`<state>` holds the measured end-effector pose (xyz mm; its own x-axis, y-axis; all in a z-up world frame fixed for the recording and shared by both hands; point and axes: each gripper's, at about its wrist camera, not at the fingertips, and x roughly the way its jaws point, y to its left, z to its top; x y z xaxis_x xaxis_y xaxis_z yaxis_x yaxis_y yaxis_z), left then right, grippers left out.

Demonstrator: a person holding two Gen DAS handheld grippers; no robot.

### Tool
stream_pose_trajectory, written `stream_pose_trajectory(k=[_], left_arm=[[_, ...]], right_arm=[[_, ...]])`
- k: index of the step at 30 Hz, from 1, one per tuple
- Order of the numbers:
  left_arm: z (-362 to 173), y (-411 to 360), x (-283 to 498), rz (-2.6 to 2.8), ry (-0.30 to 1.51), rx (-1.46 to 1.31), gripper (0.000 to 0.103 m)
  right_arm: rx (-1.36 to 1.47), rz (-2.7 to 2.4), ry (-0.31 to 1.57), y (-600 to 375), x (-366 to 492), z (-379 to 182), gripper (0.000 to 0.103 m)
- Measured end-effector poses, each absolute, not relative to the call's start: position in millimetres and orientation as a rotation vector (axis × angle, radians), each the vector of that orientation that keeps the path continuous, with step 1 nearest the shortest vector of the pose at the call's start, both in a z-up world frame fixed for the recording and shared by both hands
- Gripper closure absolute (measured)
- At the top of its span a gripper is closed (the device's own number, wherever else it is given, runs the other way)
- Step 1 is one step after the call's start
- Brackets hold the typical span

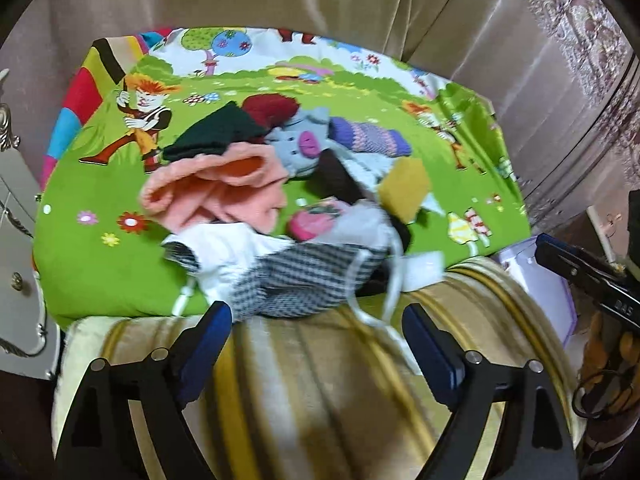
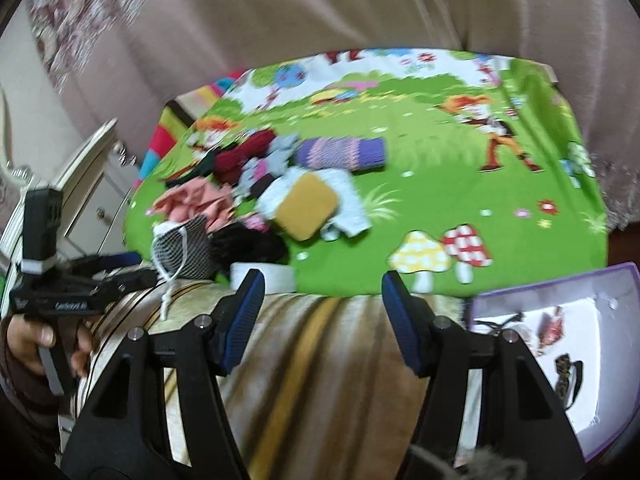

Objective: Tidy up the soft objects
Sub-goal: 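Move both open tools back over the pile on the blanket, then grasp the houndstooth bag with the left tool while the right tool grasps the white foam block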

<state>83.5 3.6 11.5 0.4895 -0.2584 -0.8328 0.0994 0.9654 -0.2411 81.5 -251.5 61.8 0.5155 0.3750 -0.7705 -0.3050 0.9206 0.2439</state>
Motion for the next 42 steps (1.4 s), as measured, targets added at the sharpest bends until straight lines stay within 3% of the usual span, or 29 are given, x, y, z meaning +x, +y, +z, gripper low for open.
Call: stream_pose_trajectory(k=[7,18,20,22,26,28,37,38,39,42], left_arm=[[-2.9,23.5,108.5,-0.217,1.111,-0.159,0.002],[-39.2,32.4,150.2,-0.223,1.256,-0.219,0.003],[-44.6,35.7,154.9,-0.224,1.269,-0.240,0.013],[-50.0,37.5,157.7,-0.224,1.287,-0.251,0.034],[-52.9,39.3,156.8,-0.224,1.287,-0.256,0.050],[-48.7,39.0,151.6,-0.232,1.268,-0.245,0.066],[-23.3,42.6,120.0,-0.212,1.158,-0.285,0.076],[-20.0,44.4,116.3,-0.208,1.141,-0.297,0.076],[-16.7,46.2,112.0,-0.205,1.124,-0.309,0.076],[-6.6,52.2,95.6,-0.196,1.077,-0.350,0.077]], right_arm=[[0.013,0.494,1.021,-210.7,91.6,44.4,0.038],[-0.059,0.557,1.092,-168.3,110.4,23.1,0.038],[-0.066,0.557,1.104,-163.3,113.7,19.5,0.038],[-0.071,0.558,1.114,-160.1,116.4,16.5,0.038],[-0.087,0.563,1.136,-154.1,119.3,9.9,0.038],[-0.097,0.566,1.148,-150.7,120.9,6.2,0.038],[-0.107,0.538,1.165,-147.0,125.6,-7.3,0.038],[-0.107,0.534,1.166,-147.1,125.3,-8.5,0.040],[-0.102,0.534,1.171,-147.6,126.1,-9.9,0.049],[-0.069,0.530,1.175,-152.6,128.1,-11.5,0.050]])
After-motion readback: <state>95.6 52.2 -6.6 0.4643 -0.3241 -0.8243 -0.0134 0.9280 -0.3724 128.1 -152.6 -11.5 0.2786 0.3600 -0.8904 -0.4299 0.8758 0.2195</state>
